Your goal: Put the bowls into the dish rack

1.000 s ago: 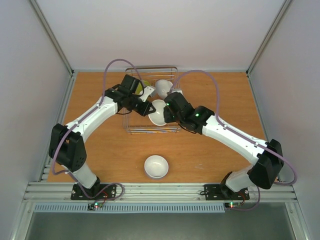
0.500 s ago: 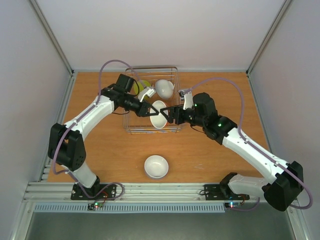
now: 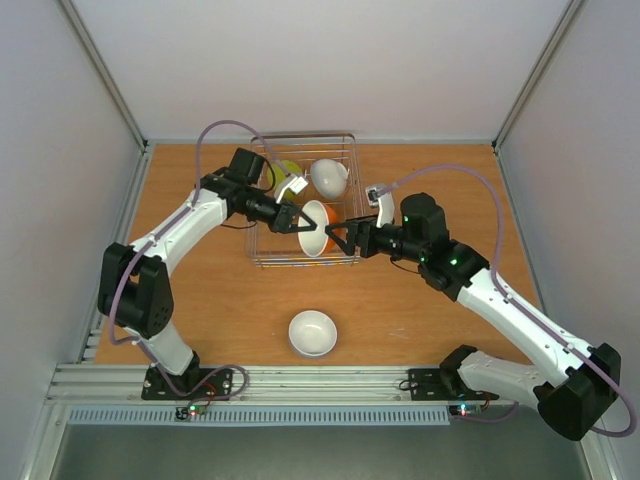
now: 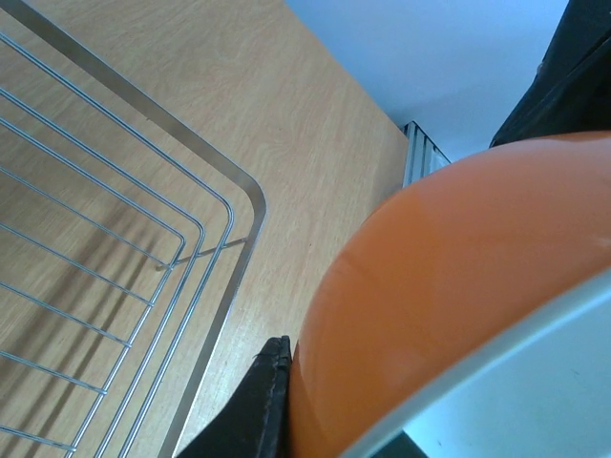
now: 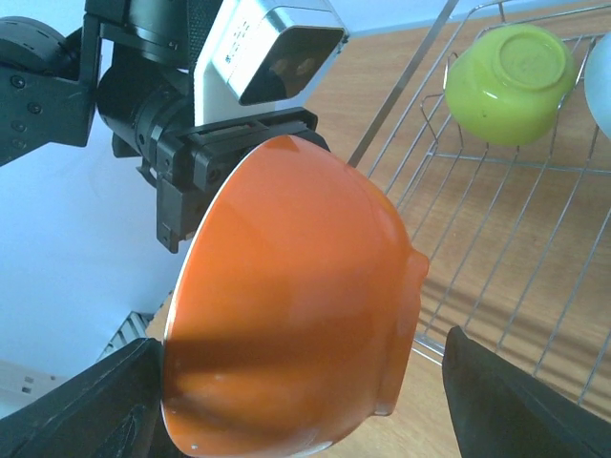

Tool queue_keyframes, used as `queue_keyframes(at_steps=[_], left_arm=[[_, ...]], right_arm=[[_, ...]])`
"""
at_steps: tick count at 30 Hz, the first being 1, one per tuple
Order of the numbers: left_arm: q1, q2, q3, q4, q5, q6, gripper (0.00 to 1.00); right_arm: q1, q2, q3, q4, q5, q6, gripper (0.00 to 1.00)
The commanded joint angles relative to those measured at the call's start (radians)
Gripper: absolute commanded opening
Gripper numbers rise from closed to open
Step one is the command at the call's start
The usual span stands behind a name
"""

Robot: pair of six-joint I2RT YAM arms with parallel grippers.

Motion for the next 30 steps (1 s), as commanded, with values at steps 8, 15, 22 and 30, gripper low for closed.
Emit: queue_keyframes(at_steps=[8, 15, 22, 30], left_arm=[[0.016, -0.001, 0.013, 0.011, 0.134, 0.003, 0.00], [0.016, 0.000, 0.017, 0.011, 0.141, -0.001, 0.00], [0.016, 0.008, 0.013, 0.023, 0.138, -0.013, 0.01], [0.016, 0.012, 0.016, 0.021, 0.161, -0.018, 0.00]], right_arm=[[-0.017, 0.021, -0.037, -0.002, -0.061, 0.031, 0.80], [-0.016, 0.043, -0.034, 0.008, -0.106, 0.041, 0.80], [-0.005, 0.059, -0.038, 0.035, -0.169, 0.045, 0.72], [-0.002, 0.076, -0.035, 0.063, -0.202, 0.048, 0.41]])
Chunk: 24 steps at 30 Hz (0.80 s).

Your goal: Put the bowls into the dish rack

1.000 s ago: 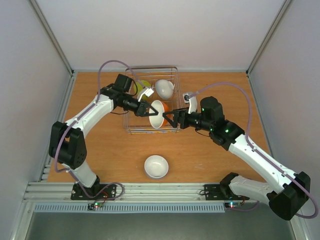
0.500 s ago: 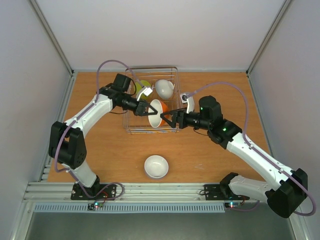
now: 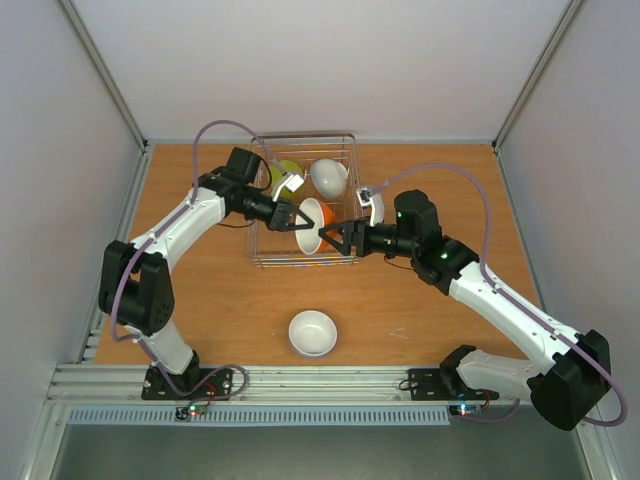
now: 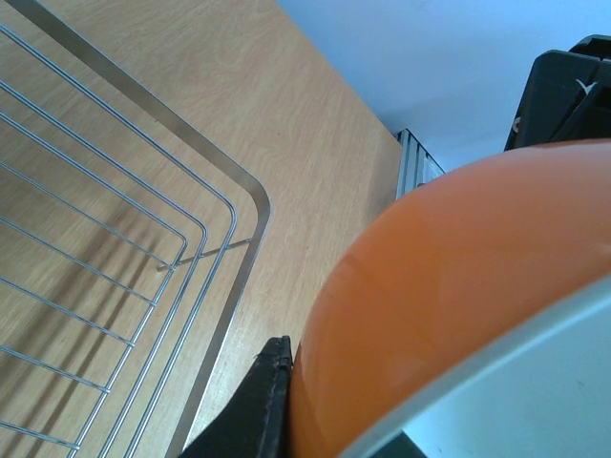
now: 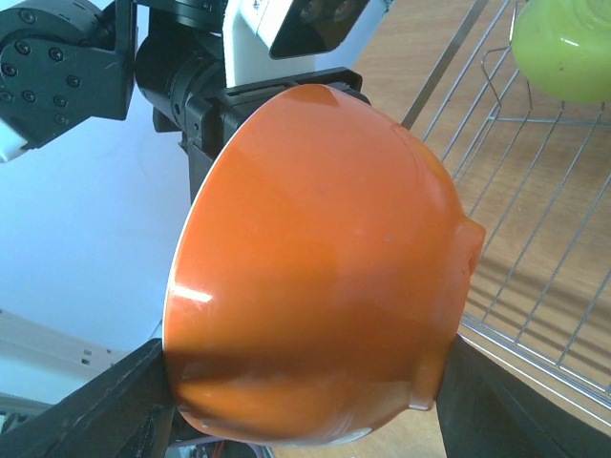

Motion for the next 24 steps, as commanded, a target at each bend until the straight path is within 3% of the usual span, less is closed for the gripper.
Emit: queue_keyframes(at_steps=[1, 5, 8, 11, 16, 21, 24], left_arm=[[-0.001, -0.002, 0.017, 0.019, 0.126, -0.020, 0.00], [0.000, -0.001, 0.018, 0.021, 0.112, -0.027, 0.02], [0.000, 0.003, 0.018, 0.025, 0.086, -0.037, 0.19], [0.000, 0.004, 0.018, 0.029, 0.039, -0.042, 0.38], [0.001, 0.000, 0.035, 0.010, -0.064, -0.044, 0.53], [0.002, -0.056, 0.024, 0.038, -0.274, -0.046, 0.59], [0.003, -0.117, -0.013, 0.103, -0.508, -0.056, 0.61]], right_arm=[[0.005, 0.018, -0.020, -0.007, -0.042, -0.016, 0.34], [0.006, 0.018, -0.005, -0.030, -0.027, -0.028, 0.11], [0.006, 0.019, 0.025, -0.093, 0.027, -0.054, 0.02], [0.006, 0.029, 0.071, -0.196, 0.115, -0.103, 0.01], [0.006, 0.074, 0.178, -0.348, 0.242, -0.163, 0.01], [0.016, 0.163, 0.330, -0.509, 0.384, -0.211, 0.01], [0.040, 0.251, 0.427, -0.607, 0.481, -0.241, 0.01]])
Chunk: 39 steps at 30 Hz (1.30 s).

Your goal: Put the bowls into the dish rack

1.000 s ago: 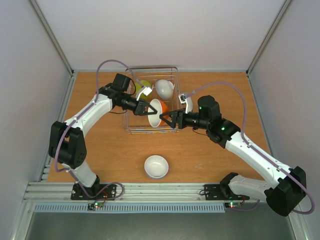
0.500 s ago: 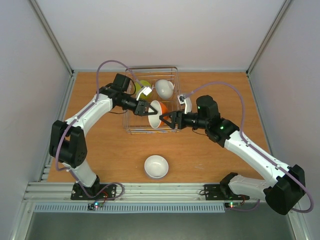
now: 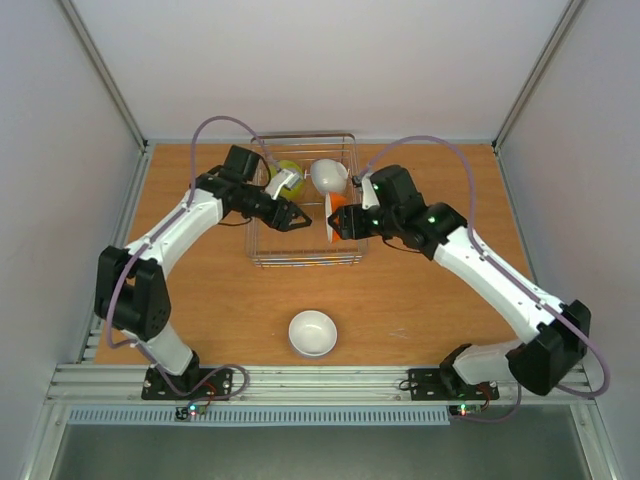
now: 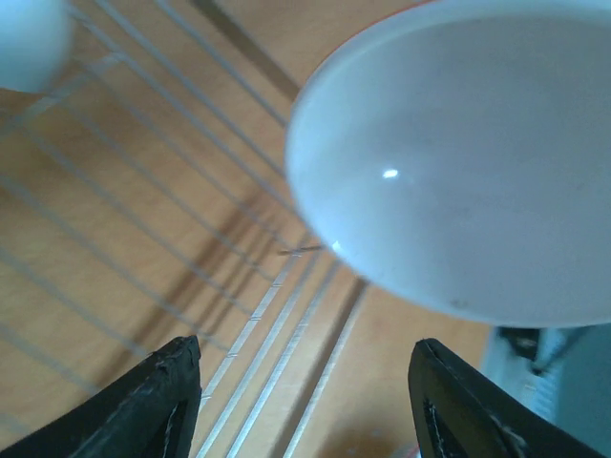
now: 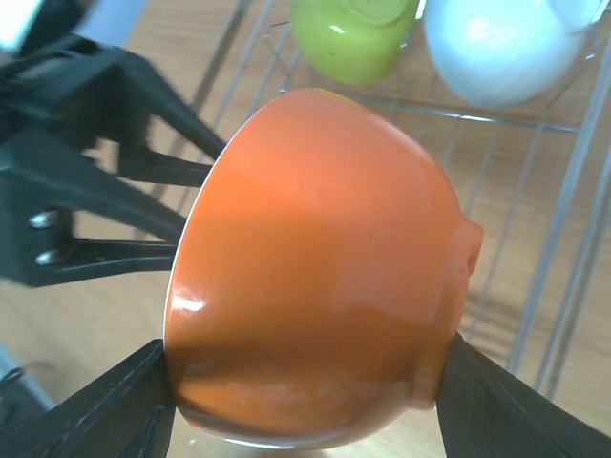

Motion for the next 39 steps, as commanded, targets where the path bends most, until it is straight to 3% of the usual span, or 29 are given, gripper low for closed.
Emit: queue_keyframes(at_steps=[1, 9, 15, 24, 39], left_arm=[[0.005, -0.117, -0.021, 0.103, -0.392, -0.019, 0.61], [0.074, -0.160, -0.030, 0.151, -0.796, -0.047, 0.61], [0.146, -0.183, -0.033, 0.157, -0.934, -0.038, 0.61], [0.249, -0.210, -0.036, 0.141, -0.927, -0.031, 0.61], [0.259, -0.207, -0.037, 0.136, -0.901, -0.031, 0.61]], right_arm=[[0.040, 0.110, 0.153, -0.189, 0.207, -0.081, 0.01], [0.116, 0.356, 0.390, -0.350, 0.441, -0.139, 0.01], [0.142, 0.519, 0.556, -0.441, 0.562, -0.166, 0.01], [0.155, 0.752, 0.731, -0.559, 0.604, -0.191, 0.02], [0.183, 0.908, 0.768, -0.662, 0.720, -0.146, 0.04]])
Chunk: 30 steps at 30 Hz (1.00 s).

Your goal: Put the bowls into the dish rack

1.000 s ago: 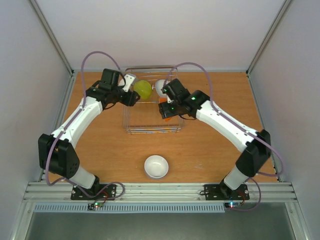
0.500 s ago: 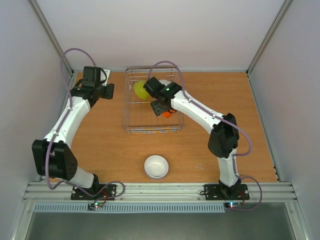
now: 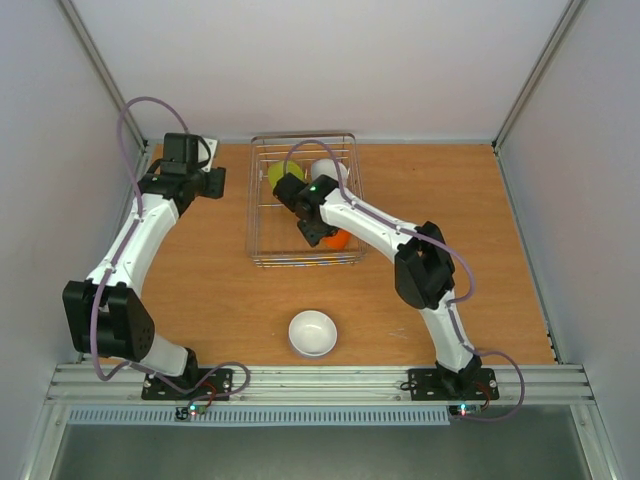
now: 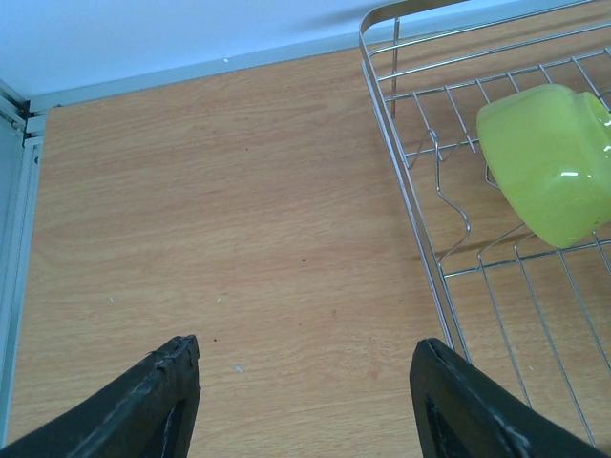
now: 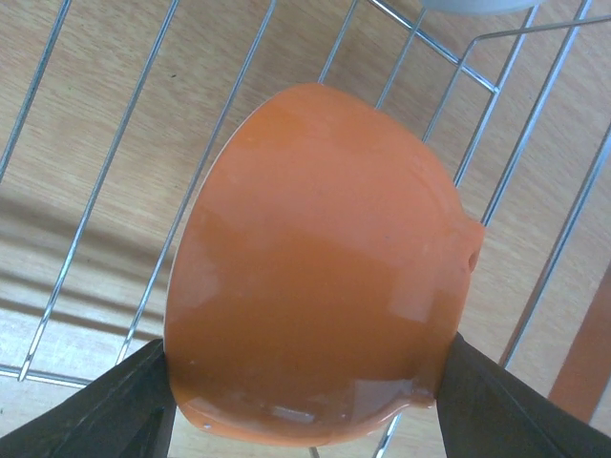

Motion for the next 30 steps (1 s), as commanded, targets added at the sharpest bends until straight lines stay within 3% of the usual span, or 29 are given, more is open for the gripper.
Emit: queue_keyframes(at_steps=[1, 7, 22, 30], left_arm=[[0.004, -0.021, -0.011, 0.033, 0.015, 0.005, 0.61], [0.004, -0.021, -0.012, 0.034, 0.018, 0.008, 0.62], [0.004, -0.027, -0.017, 0.035, 0.022, 0.015, 0.62], [0.004, -0.034, -0.019, 0.035, 0.021, 0.016, 0.62]], right_arm=[[0.012, 0.068, 0.048, -0.082, 0.095, 0.018, 0.04], [0.033, 0.134, 0.099, -0.119, 0.098, 0.018, 0.14], [0.050, 0.136, 0.094, -0.070, 0.027, -0.007, 0.84], [0.058, 0.087, 0.056, -0.019, -0.009, -0.017, 0.91]])
